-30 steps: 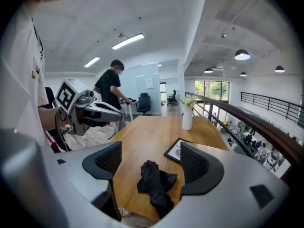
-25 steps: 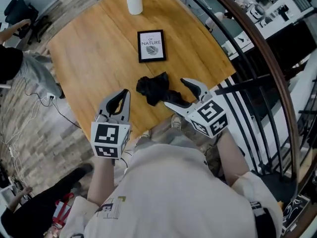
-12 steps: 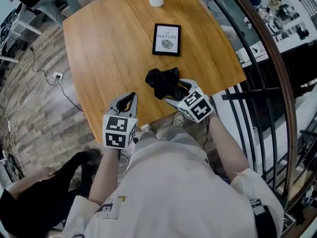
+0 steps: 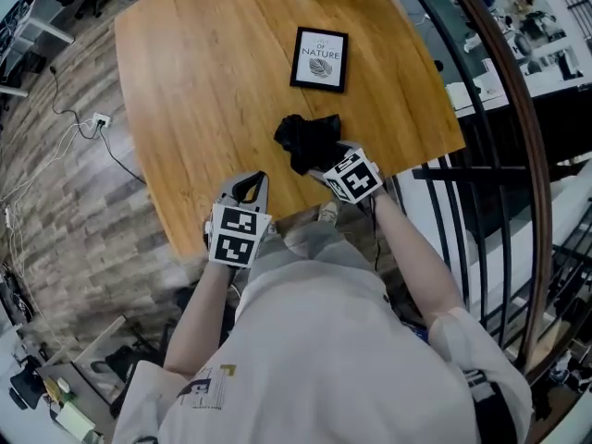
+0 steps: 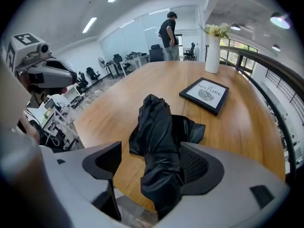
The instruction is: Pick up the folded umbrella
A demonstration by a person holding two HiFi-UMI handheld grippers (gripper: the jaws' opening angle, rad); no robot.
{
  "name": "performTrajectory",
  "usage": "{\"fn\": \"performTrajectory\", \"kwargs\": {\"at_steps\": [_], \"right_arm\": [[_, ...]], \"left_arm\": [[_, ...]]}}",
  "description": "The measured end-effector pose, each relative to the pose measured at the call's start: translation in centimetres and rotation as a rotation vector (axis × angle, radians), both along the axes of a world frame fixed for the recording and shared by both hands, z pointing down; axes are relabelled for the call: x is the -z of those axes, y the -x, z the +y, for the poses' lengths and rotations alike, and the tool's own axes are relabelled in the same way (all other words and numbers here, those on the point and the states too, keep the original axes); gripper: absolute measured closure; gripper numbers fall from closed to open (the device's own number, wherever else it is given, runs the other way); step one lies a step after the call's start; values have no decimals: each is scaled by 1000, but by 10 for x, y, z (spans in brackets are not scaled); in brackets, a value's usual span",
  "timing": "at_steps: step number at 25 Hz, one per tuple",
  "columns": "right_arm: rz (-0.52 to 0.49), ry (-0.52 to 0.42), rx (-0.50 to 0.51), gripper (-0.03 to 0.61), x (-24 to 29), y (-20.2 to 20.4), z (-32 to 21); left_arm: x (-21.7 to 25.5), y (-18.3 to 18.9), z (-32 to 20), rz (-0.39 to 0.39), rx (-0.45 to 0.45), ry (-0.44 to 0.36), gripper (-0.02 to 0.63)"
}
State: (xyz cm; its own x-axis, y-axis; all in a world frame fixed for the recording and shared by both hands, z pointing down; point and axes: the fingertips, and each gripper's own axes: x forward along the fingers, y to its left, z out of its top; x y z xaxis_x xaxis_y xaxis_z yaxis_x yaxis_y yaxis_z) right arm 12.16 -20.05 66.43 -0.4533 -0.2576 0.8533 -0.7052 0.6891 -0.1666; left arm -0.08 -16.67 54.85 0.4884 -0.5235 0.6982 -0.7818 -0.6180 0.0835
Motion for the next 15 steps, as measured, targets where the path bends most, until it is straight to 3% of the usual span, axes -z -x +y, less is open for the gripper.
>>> {"fn": "performTrajectory", "kwargs": {"at_steps": [6,15], "right_arm": [[64,39,20,196,-32,1,-6],[153,-29,63,198,-45,-5,-16]], "left_arm": [[-45,7,5,-13,30,80,594],[-53,17,18,0,71,122,594]]}}
